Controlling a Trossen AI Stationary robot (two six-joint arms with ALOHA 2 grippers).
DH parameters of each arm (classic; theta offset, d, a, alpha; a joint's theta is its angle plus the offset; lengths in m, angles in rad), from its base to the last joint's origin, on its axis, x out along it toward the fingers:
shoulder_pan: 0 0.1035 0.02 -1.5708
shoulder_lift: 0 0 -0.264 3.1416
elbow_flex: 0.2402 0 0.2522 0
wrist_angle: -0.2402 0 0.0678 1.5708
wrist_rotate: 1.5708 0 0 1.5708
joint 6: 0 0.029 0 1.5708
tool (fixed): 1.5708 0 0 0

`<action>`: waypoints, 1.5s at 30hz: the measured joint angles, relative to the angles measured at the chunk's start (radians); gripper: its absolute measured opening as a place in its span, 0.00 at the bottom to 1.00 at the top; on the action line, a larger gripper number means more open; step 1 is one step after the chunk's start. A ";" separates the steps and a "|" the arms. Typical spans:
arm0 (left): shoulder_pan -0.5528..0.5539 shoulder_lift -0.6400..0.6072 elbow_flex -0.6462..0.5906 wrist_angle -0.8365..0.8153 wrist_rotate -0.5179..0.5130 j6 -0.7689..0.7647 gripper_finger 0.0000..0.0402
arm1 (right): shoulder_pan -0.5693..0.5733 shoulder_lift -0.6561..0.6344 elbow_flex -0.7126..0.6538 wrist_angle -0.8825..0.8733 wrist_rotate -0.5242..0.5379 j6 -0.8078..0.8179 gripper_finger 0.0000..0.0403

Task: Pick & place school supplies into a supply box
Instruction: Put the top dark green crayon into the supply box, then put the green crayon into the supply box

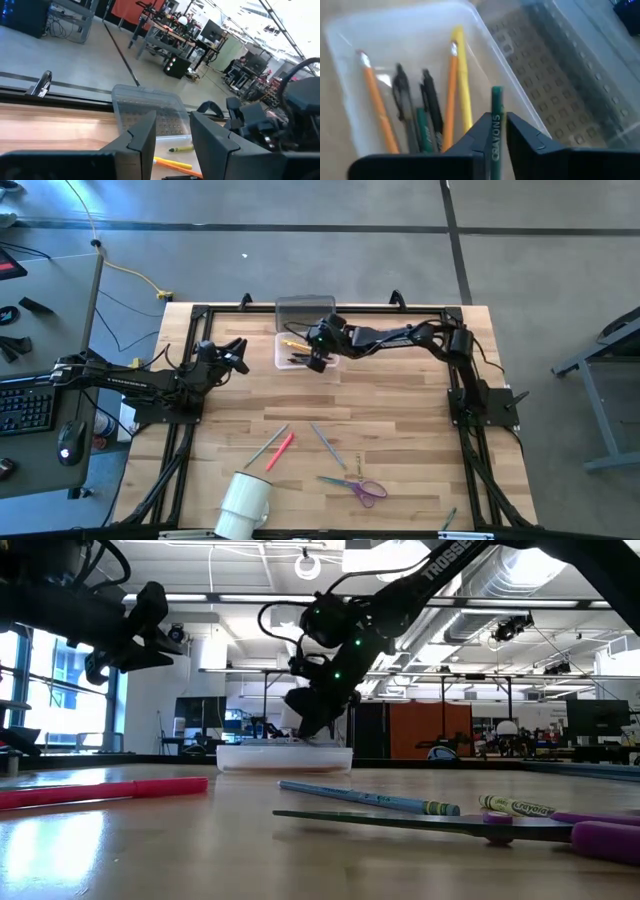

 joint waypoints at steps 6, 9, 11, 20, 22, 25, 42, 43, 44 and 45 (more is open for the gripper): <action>0.000 0.000 0.000 -0.008 0.000 0.000 0.39 | 0.013 0.003 -0.002 0.000 0.021 -0.068 0.22; 0.000 0.000 0.000 -0.008 0.001 0.000 0.39 | 0.042 0.002 -0.002 0.012 0.011 -0.117 0.26; 0.000 0.000 0.000 -0.008 0.001 0.000 0.39 | 0.071 -0.002 -0.002 0.038 -0.032 -0.128 0.28; 0.000 0.000 0.000 -0.009 0.011 0.000 0.39 | 0.247 -0.030 -0.003 0.081 -0.139 -0.001 0.28; 0.000 0.000 0.000 -0.008 0.024 0.000 0.39 | 0.281 -0.068 -0.002 0.013 -0.135 0.008 0.28; 0.000 0.000 0.000 -0.006 0.027 0.000 0.39 | 0.330 -0.141 -0.002 -0.125 -0.133 0.041 0.28; 0.000 0.000 0.000 -0.005 0.029 0.000 0.39 | 0.644 -0.468 -0.001 -1.035 -0.262 1.015 0.28; 0.000 0.000 0.000 -0.005 0.034 0.000 0.39 | 0.674 -0.468 -0.002 -1.075 -0.293 1.077 0.28; 0.000 0.000 0.000 -0.006 0.045 0.000 0.39 | 0.705 -0.468 -0.002 -1.106 -0.329 1.136 0.28; 0.000 0.000 0.000 -0.005 0.049 0.000 0.39 | 0.735 -0.468 -0.002 -1.129 -0.366 1.181 0.28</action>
